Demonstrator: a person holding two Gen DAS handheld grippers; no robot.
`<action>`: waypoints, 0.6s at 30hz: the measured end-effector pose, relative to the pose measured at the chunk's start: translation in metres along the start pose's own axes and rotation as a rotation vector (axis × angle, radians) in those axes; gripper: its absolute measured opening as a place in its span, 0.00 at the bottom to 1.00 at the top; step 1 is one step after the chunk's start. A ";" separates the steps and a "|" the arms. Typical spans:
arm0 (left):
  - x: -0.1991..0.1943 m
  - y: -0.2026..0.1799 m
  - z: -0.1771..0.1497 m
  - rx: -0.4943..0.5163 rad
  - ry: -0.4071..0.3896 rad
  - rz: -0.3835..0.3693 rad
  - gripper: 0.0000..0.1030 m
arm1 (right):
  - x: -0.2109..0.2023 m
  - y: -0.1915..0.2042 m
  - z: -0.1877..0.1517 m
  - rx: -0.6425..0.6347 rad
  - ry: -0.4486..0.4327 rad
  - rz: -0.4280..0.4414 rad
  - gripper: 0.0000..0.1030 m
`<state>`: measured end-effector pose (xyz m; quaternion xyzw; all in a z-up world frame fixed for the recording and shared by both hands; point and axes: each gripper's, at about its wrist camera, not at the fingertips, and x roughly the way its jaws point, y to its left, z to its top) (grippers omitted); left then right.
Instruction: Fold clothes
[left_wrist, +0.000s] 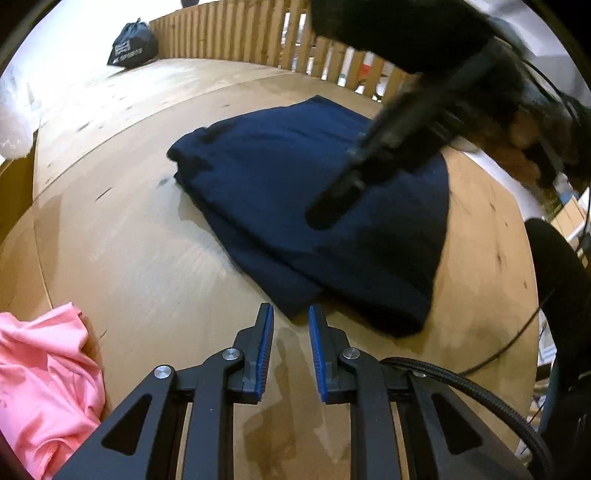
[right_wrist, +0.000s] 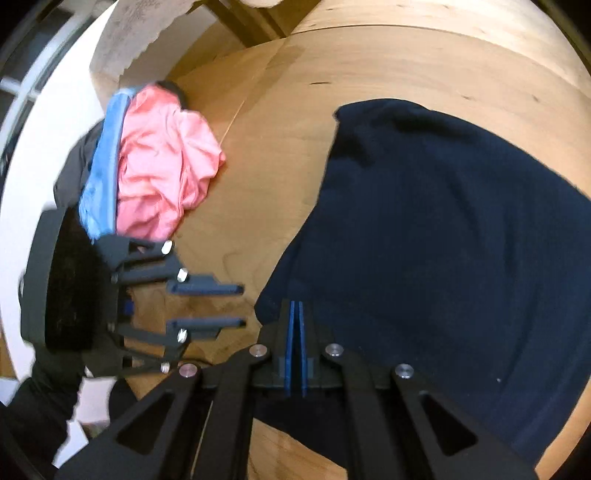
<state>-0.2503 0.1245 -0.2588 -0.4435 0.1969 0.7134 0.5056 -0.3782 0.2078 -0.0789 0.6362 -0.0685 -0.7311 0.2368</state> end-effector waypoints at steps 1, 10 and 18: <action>-0.001 0.002 0.000 -0.009 -0.003 -0.003 0.18 | 0.003 0.005 0.000 -0.015 0.007 -0.026 0.06; -0.015 -0.007 -0.012 0.005 0.000 0.006 0.18 | 0.037 0.033 0.006 -0.108 0.080 -0.210 0.27; -0.002 -0.007 0.007 0.014 -0.016 -0.011 0.17 | 0.016 0.000 0.006 -0.052 0.076 -0.072 0.04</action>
